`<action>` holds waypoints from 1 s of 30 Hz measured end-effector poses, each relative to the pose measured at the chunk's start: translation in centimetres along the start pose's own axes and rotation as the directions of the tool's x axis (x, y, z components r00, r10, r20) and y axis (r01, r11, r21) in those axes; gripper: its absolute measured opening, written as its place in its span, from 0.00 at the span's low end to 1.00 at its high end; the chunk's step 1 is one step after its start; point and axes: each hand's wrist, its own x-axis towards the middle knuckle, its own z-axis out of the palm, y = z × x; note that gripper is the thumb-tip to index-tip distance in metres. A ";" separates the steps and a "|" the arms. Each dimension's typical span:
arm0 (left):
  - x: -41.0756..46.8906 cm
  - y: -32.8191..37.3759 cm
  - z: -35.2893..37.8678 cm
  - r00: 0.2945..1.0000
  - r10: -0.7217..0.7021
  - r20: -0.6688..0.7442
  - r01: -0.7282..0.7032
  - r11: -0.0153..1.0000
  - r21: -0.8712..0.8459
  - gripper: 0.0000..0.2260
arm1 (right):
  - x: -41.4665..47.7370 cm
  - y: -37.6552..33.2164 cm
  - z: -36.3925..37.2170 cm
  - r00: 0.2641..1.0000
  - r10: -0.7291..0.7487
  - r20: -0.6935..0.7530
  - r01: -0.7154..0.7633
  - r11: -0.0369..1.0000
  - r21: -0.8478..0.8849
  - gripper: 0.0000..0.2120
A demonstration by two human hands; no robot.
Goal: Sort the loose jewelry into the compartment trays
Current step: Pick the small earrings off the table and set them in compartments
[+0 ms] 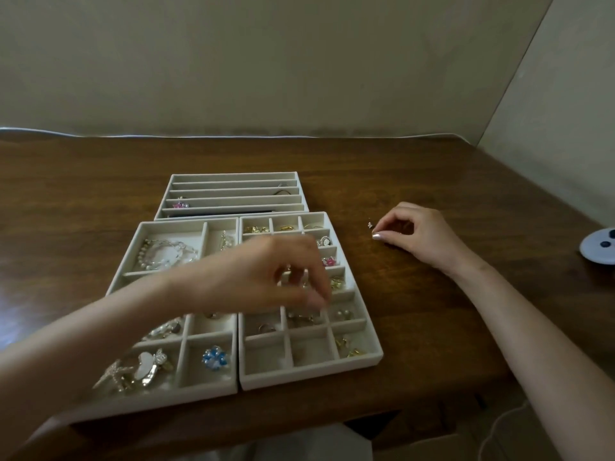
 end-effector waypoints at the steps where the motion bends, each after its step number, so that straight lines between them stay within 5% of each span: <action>1: 0.3 -0.2 -0.5 0.997 -0.023 -0.071 0.021 1.000 -0.019 0.10 | -0.2 -0.7 -0.1 1.000 -0.007 -0.014 0.008 0.999 0.044 0.03; 4: 1.0 -1.7 -1.4 0.947 -0.154 -0.282 0.143 0.988 -0.056 0.05 | -1.7 -3.9 -0.5 0.991 -0.090 0.098 0.067 0.972 0.225 0.04; 8: 1.3 -4.0 -1.3 0.845 -0.274 -0.459 0.265 0.960 -0.087 0.03 | -5.0 -8.0 0.6 0.878 -0.283 0.387 0.179 0.942 0.283 0.03; 16: 2.0 -5.0 -1.3 0.820 -0.329 -0.467 0.327 0.941 -0.089 0.03 | -7.2 -9.2 1.7 0.834 -0.341 0.434 0.228 0.929 0.292 0.06; 20: 2.7 -4.9 -1.1 0.847 -0.308 -0.434 0.319 0.947 -0.049 0.03 | -6.6 -8.5 1.2 0.913 -0.265 0.310 0.187 0.947 0.260 0.08; 24: 3.9 -4.8 -0.8 0.858 -0.279 -0.432 0.304 0.953 -0.012 0.02 | -3.9 -5.3 -0.9 0.998 -0.047 0.031 0.040 0.978 0.206 0.06; 30: 7.0 -4.8 -0.2 0.885 -0.201 -0.419 0.266 0.958 0.104 0.04 | 1.1 0.8 -3.1 0.946 0.166 -0.279 -0.172 0.985 0.005 0.03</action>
